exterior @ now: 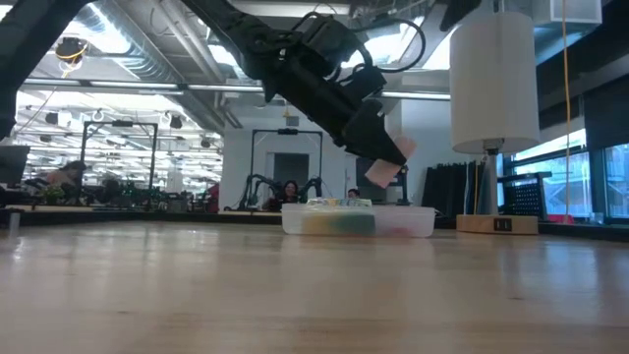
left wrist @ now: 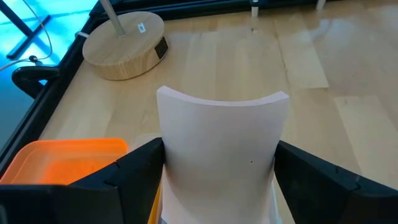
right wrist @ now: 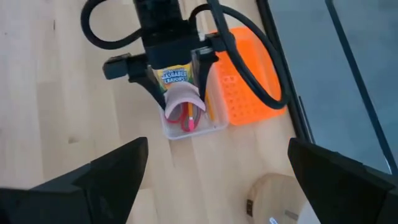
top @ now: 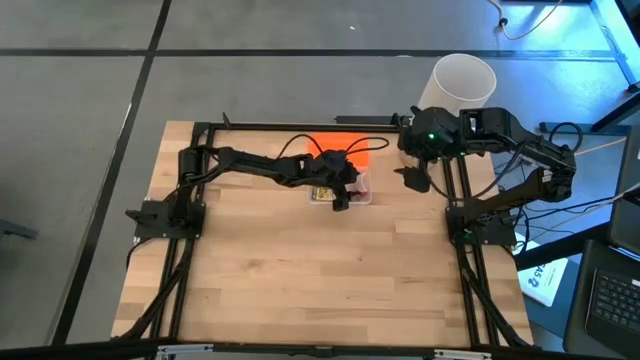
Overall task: Pack school essentials
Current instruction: Put the pink sticky notes into the orange supply box
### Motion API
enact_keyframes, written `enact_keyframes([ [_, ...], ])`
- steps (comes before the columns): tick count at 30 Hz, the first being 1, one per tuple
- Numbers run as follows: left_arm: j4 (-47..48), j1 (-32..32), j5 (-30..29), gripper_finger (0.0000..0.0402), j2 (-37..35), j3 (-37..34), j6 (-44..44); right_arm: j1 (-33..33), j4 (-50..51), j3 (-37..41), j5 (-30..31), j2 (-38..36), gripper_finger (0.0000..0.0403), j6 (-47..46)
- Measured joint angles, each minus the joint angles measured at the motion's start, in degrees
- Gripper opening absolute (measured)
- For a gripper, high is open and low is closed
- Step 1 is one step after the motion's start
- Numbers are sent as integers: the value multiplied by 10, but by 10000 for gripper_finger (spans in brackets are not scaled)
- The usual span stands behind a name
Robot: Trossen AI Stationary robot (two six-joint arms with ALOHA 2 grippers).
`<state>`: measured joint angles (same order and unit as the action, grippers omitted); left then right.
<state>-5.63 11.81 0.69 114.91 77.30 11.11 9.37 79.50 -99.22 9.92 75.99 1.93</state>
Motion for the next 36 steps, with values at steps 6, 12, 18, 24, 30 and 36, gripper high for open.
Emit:
enact_keyframes([
  [6,0,0,0,282,0,0,0,0,-12,0,-5,0,385,0],
  [12,0,0,0,282,0,0,0,0,-26,0,-5,0,385,0],
  [18,16,3,-6,282,1,0,0,0,-26,0,-5,0,385,0],
  [24,8,0,0,282,17,0,6,0,-26,0,-5,0,385,0],
  [30,7,0,-1,284,23,0,10,0,-26,0,-5,0,385,0],
  [36,6,0,-4,286,29,0,9,0,-27,0,-5,0,385,0],
])
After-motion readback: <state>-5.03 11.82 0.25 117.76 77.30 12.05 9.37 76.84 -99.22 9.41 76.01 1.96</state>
